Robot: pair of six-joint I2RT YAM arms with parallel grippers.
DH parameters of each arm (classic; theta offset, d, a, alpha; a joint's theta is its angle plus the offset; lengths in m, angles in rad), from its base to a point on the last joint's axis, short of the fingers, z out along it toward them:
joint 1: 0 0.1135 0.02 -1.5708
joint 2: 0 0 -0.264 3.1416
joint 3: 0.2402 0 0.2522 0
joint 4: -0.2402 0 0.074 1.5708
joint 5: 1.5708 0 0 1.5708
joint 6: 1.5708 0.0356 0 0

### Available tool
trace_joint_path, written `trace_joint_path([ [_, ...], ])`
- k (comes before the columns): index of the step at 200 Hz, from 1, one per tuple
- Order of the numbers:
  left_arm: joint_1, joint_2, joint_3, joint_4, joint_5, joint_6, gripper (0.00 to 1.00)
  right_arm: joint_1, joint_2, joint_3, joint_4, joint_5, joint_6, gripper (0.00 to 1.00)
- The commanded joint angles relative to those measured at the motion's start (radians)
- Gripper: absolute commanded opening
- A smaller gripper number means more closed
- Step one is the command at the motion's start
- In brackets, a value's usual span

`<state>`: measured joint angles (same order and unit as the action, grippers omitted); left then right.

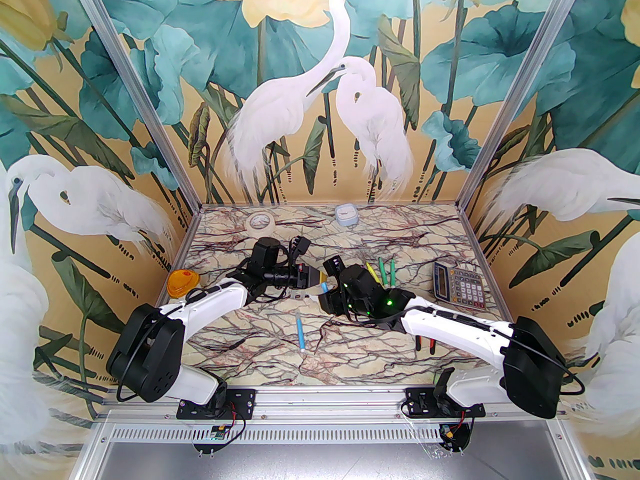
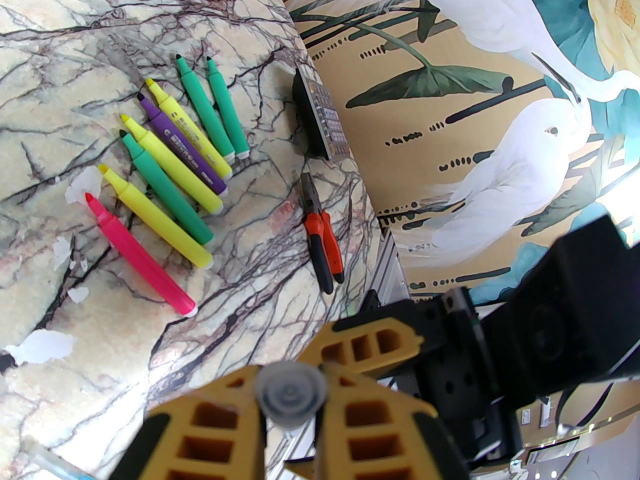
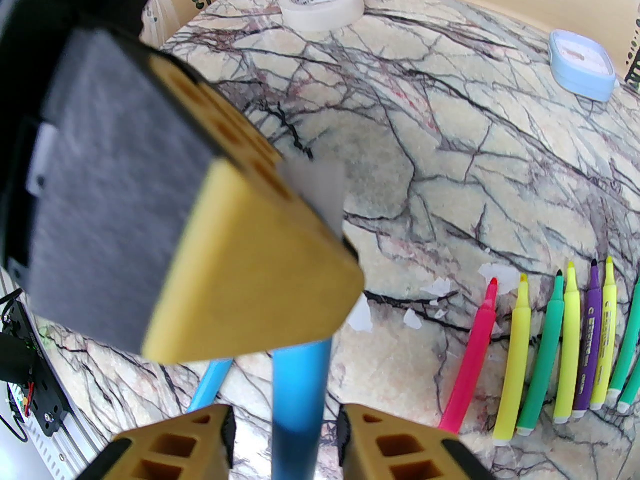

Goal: Open the pen caps

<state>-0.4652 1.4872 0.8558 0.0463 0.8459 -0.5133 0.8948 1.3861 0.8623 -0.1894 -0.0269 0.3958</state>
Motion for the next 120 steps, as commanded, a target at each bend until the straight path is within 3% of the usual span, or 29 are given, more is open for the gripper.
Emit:
trace_joint_path([
  [1,-0.006,0.013,0.025,0.036,0.05,-0.027,0.09,-0.002,0.023,-0.017,0.042,0.012,0.009,0.41],
  [39,-0.006,0.011,0.017,0.06,0.074,-0.043,0.08,-0.003,0.033,-0.014,0.063,0.018,0.012,0.35],
  [120,-0.006,0.009,0.009,0.081,0.07,-0.061,0.02,-0.003,0.041,-0.015,0.056,0.005,0.013,0.08],
])
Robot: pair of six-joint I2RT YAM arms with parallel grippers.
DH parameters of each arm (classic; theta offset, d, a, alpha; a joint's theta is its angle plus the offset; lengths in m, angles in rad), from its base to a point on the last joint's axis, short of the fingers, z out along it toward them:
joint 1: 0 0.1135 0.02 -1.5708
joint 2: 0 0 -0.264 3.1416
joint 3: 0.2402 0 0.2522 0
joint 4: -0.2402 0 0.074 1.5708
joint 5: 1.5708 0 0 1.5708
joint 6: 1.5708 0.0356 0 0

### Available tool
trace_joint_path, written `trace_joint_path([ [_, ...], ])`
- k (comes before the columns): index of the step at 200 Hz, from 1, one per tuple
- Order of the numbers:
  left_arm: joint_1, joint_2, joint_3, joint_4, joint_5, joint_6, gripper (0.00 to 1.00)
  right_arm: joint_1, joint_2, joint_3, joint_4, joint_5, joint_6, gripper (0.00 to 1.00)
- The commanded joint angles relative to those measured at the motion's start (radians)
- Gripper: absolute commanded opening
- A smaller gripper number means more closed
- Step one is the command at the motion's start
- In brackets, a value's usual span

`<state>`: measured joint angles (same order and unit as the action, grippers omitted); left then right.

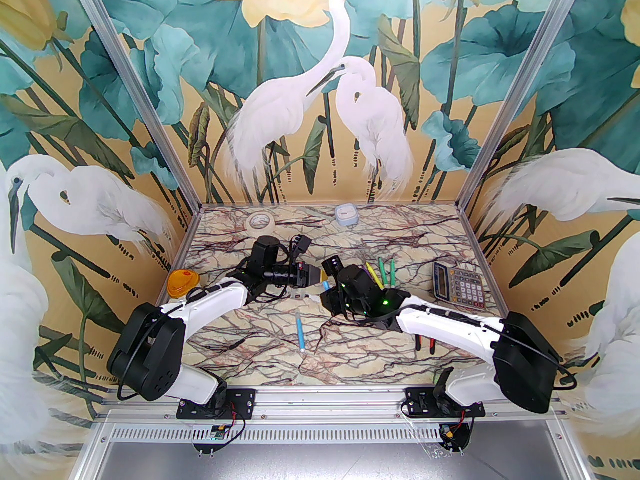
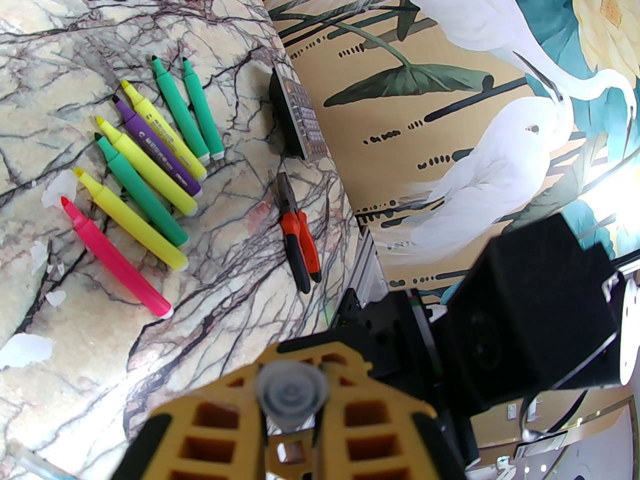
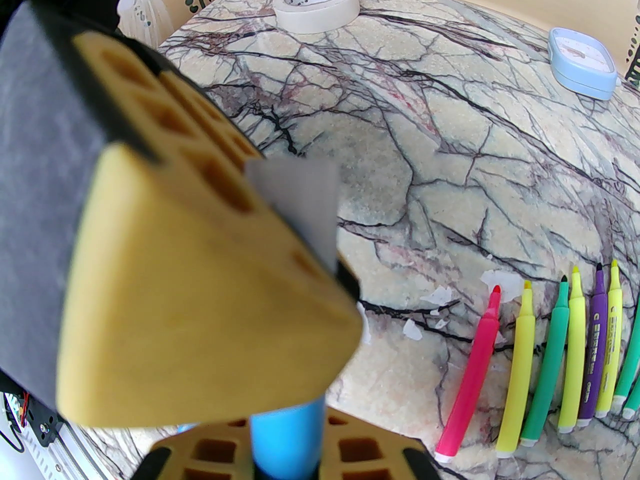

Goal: Open the pen caps

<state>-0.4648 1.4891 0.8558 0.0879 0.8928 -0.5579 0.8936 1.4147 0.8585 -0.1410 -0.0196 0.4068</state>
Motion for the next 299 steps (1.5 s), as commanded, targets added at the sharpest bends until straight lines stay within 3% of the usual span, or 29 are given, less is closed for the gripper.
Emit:
trace_joint_path([
  [1,-0.006,0.007,0.01,0.038,0.022,-0.015,0.02,-0.002,0.011,-0.011,0.007,-0.003,0.002,0.08],
  [67,0.04,-0.026,0.016,-0.045,-0.115,-0.013,0.0,-0.002,-0.044,-0.087,-0.035,-0.08,-0.022,0.0],
  [220,0.108,-0.01,0.03,-0.131,-0.238,-0.047,0.0,-0.002,-0.048,-0.176,-0.006,-0.111,-0.045,0.0],
  [258,0.094,0.041,0.089,-0.274,-0.275,0.022,0.0,-0.028,0.007,-0.131,-0.021,0.019,0.01,0.0],
  [299,0.018,0.114,0.2,-0.53,-0.463,0.146,0.0,-0.063,0.095,-0.071,-0.017,0.064,0.067,0.0],
])
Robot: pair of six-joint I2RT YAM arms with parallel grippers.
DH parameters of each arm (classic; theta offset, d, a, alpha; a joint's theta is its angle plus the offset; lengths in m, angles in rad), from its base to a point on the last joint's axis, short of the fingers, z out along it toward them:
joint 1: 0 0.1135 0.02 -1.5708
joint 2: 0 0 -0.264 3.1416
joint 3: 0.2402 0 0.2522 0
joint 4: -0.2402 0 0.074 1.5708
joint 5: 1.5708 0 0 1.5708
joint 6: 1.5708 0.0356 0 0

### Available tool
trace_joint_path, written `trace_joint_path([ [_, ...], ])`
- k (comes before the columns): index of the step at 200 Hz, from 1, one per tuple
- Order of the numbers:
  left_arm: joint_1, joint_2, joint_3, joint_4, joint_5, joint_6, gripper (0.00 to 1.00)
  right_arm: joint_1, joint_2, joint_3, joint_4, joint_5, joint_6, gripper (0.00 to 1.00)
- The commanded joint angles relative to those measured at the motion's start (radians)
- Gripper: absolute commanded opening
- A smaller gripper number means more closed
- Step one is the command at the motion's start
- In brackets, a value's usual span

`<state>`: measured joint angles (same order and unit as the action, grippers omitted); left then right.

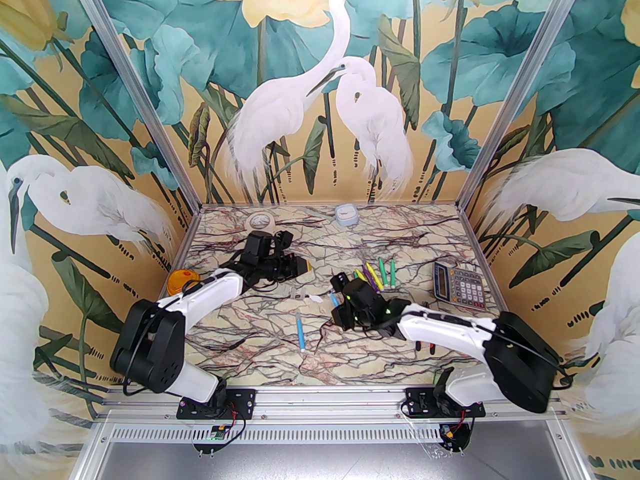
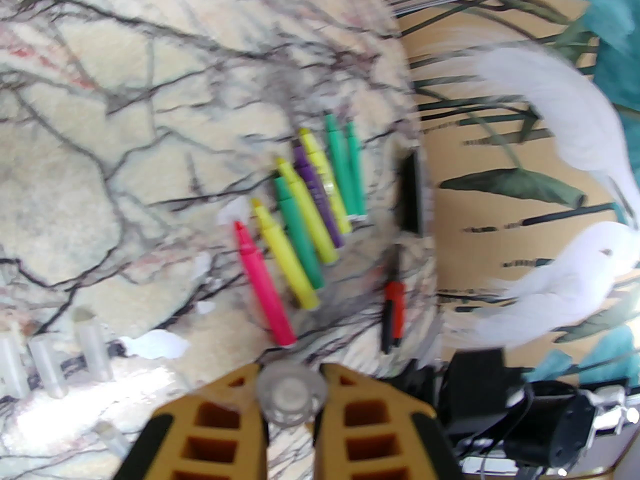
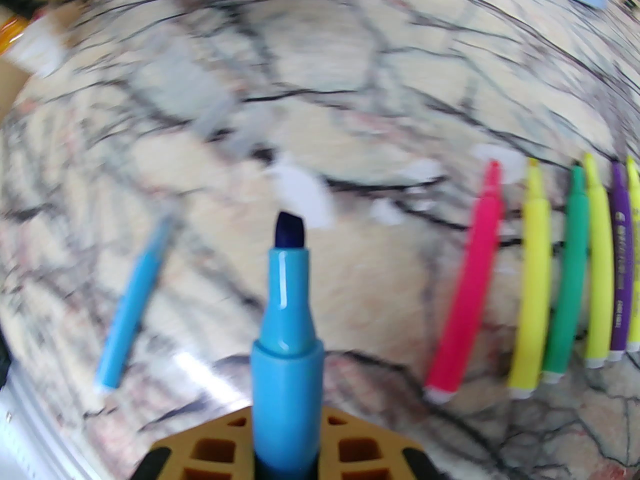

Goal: Open the pen caps

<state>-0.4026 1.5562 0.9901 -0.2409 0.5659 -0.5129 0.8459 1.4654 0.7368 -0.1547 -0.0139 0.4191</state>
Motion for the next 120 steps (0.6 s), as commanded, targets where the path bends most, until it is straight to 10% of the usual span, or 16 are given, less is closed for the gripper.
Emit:
trace_joint_path([
  [1,-0.046,0.048,0.068,-0.206,-0.141,0.104,0.0,-0.016,0.047,0.052,-0.003,0.059,0.056,0.0],
  [120,-0.097,0.274,0.169,-0.312,-0.196,0.134,0.01,-0.048,0.267,0.192,-0.045,0.12,0.137,0.03],
])
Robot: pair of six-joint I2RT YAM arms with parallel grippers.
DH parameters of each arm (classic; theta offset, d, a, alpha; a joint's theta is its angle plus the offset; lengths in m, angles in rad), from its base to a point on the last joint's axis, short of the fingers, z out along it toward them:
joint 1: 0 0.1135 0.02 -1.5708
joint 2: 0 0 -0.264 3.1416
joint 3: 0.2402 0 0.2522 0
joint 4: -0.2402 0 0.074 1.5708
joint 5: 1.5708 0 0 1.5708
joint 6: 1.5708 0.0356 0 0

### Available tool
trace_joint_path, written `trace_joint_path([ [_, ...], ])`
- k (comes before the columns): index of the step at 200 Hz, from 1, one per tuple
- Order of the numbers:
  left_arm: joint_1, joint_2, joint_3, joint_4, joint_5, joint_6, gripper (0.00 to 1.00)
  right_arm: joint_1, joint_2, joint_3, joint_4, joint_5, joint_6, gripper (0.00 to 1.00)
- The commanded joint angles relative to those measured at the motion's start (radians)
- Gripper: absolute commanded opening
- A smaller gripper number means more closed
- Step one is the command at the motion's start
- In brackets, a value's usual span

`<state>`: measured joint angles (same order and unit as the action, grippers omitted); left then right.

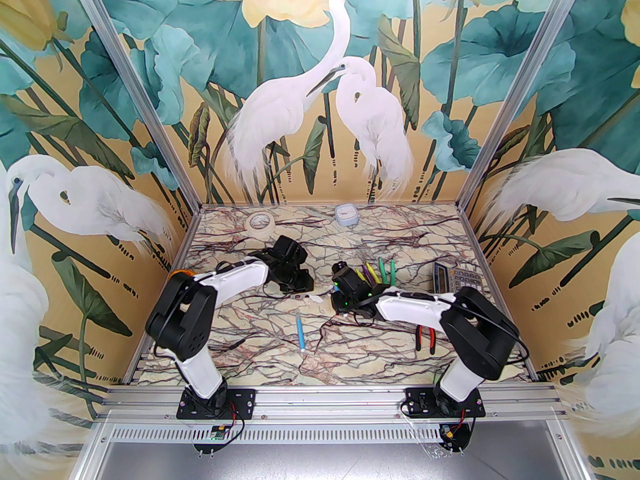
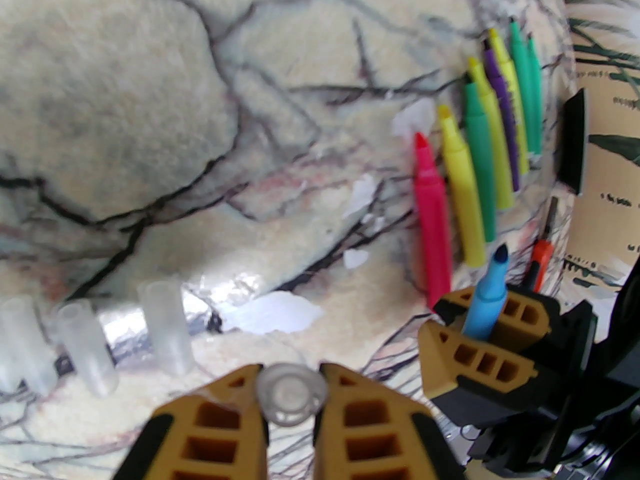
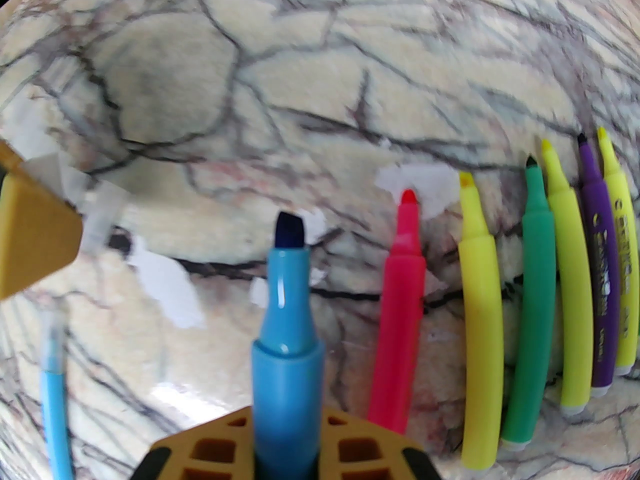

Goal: Open the pen caps

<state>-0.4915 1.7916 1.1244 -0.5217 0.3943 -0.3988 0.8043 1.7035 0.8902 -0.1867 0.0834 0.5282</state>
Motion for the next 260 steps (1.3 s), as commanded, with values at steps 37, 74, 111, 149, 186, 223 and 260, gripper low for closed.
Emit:
trace_joint_path([
  [37,-0.013,0.07,0.044,-0.035,-0.045,0.02,0.05,-0.01,0.064,0.063,-0.034,0.047,0.038,0.07],
  [74,-0.016,0.087,0.049,-0.047,-0.076,0.019,0.09,-0.009,0.087,0.082,-0.066,0.079,0.041,0.1],
  [111,-0.017,0.088,0.051,-0.051,-0.089,0.019,0.15,-0.01,0.102,0.094,-0.089,0.107,0.038,0.14],
  [149,-0.018,0.091,0.05,-0.05,-0.095,0.021,0.19,-0.01,0.113,0.106,-0.108,0.124,0.038,0.17],
  [186,-0.019,0.091,0.05,-0.053,-0.095,0.023,0.24,-0.01,0.121,0.119,-0.131,0.142,0.029,0.21],
  [223,-0.019,0.089,0.051,-0.051,-0.095,0.023,0.26,-0.01,0.122,0.124,-0.143,0.151,0.023,0.24],
  [260,-0.02,0.082,0.046,-0.046,-0.092,0.023,0.26,-0.01,0.12,0.125,-0.149,0.155,0.02,0.25],
])
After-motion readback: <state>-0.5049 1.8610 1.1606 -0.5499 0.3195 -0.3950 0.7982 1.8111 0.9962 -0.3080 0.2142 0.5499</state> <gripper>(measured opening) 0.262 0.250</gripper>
